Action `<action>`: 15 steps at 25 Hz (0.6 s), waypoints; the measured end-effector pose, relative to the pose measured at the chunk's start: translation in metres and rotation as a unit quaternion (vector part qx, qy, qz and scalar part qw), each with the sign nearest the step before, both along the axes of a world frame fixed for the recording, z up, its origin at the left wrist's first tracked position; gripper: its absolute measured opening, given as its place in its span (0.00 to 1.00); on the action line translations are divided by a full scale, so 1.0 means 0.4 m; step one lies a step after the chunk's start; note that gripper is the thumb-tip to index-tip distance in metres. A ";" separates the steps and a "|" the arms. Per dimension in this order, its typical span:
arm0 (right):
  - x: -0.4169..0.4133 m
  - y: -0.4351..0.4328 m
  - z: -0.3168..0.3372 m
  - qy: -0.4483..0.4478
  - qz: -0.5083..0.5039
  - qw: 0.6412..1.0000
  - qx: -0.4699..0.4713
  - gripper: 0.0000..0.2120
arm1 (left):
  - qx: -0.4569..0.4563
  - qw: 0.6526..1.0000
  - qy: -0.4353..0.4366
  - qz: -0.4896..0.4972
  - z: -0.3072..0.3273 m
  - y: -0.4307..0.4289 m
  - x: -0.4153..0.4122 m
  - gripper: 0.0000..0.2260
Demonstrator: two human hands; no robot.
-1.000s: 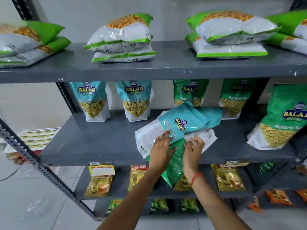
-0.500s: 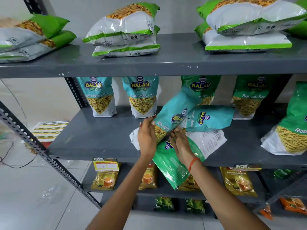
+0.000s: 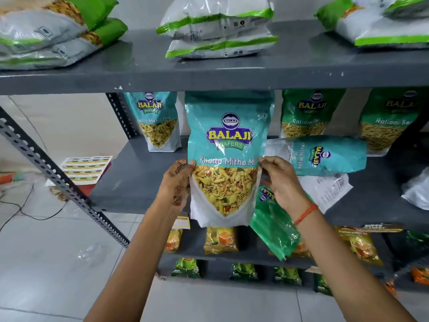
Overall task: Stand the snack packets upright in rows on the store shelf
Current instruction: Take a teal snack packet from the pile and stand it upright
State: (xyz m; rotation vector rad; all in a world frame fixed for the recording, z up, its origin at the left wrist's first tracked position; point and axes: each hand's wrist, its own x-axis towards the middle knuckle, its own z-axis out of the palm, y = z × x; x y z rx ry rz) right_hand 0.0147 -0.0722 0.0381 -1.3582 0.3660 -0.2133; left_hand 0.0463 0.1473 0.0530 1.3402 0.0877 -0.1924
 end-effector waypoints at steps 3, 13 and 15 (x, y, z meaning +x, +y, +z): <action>-0.044 0.018 0.057 0.000 0.015 1.000 -0.013 0.07 | -0.023 0.999 0.005 -0.044 0.029 0.038 -0.020 0.06; 0.012 0.132 0.064 -0.052 0.017 0.997 -0.059 0.07 | -0.024 0.999 -0.018 0.028 0.003 0.130 0.043 0.06; 0.057 0.203 0.035 -0.064 0.027 0.996 -0.062 0.08 | 0.050 0.991 -0.041 0.114 -0.023 0.182 0.078 0.04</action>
